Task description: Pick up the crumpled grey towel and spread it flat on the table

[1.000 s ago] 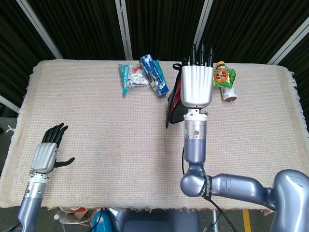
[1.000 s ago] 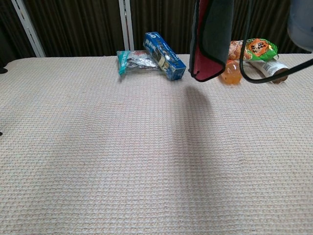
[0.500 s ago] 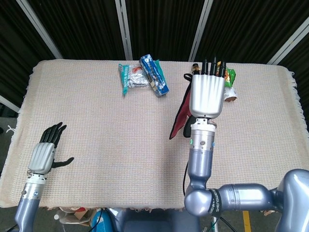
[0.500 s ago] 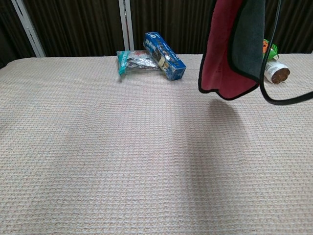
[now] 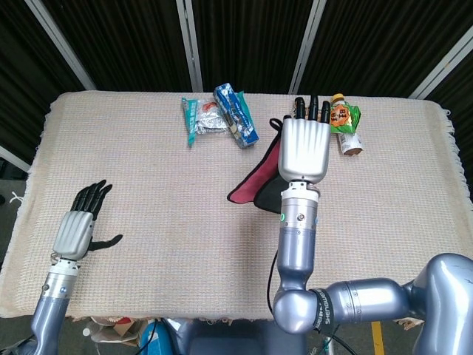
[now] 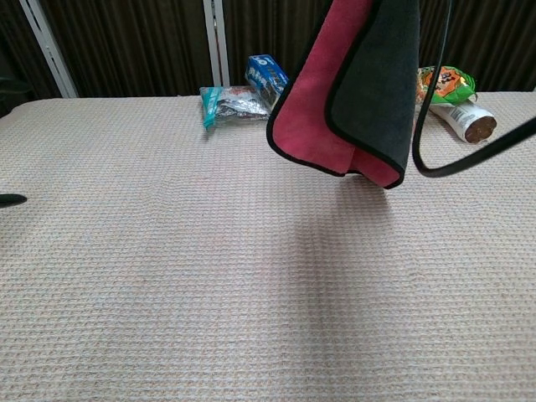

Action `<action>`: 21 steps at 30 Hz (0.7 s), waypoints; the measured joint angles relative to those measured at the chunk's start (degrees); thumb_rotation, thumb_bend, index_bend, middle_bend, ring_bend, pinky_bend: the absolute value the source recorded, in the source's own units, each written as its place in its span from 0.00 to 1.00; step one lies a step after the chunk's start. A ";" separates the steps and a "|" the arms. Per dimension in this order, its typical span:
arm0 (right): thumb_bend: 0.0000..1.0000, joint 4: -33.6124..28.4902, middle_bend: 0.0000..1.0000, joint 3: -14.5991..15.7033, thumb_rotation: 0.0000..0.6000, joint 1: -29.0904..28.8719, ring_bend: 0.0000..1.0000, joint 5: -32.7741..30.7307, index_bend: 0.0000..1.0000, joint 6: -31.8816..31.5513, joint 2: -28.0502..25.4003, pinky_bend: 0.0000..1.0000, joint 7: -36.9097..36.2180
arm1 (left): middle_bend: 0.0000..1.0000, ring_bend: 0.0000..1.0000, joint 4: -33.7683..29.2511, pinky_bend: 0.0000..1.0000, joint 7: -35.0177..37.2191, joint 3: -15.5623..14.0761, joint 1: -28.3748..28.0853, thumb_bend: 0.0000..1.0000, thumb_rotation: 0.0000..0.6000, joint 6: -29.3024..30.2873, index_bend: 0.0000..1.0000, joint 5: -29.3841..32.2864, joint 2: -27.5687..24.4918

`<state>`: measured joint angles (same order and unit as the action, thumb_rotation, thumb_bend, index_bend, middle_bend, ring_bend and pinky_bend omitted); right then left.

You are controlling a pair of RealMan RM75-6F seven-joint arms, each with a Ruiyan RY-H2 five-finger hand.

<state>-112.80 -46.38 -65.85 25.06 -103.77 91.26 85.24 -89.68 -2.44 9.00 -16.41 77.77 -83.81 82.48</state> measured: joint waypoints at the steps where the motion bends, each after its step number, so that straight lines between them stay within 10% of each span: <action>1: 0.67 0.48 0.24 0.13 1.00 -0.45 0.11 -0.15 0.67 0.08 0.19 0.13 -0.15 | 0.00 0.00 -0.26 0.02 -0.16 0.49 -0.54 0.07 1.00 -0.24 0.00 0.07 0.35; 21: 0.67 5.11 0.24 3.82 1.00 -7.29 0.11 -2.09 0.67 -1.54 2.32 0.13 -2.19 | 0.00 0.00 0.16 0.02 -7.22 14.47 -17.71 0.07 1.00 -9.66 0.03 12.46 14.38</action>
<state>-107.69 -42.56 -73.15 22.96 -105.32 93.57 83.05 -89.52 -9.66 23.47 -34.12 68.11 -71.36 96.86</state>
